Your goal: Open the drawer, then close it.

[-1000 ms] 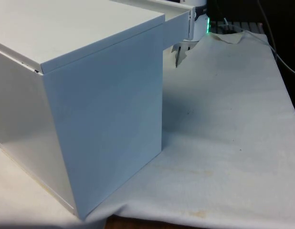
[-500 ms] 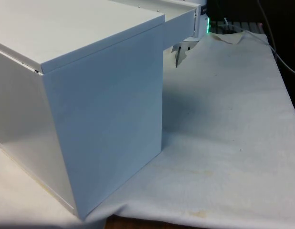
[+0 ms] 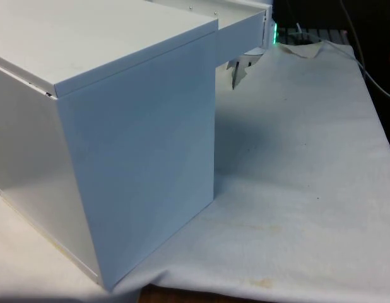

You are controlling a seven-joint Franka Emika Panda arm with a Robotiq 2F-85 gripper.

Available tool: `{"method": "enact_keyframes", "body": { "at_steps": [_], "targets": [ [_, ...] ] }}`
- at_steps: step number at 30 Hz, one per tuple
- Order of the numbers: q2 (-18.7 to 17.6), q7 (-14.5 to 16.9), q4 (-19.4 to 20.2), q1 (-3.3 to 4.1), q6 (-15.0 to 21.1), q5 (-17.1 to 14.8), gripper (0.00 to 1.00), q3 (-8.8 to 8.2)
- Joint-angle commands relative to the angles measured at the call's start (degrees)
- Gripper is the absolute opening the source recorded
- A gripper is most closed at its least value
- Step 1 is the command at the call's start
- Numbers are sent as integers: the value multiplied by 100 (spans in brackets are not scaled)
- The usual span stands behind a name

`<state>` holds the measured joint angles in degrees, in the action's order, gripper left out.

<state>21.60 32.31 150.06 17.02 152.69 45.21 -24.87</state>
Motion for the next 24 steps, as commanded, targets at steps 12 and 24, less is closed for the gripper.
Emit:
{"method": "enact_keyframes", "body": {
  "at_steps": [12,24],
  "targets": [
    [120,-160,92,-23,-17,155,0,69],
    [109,-304,109,-74,57,304,0,132]
  ]
}}
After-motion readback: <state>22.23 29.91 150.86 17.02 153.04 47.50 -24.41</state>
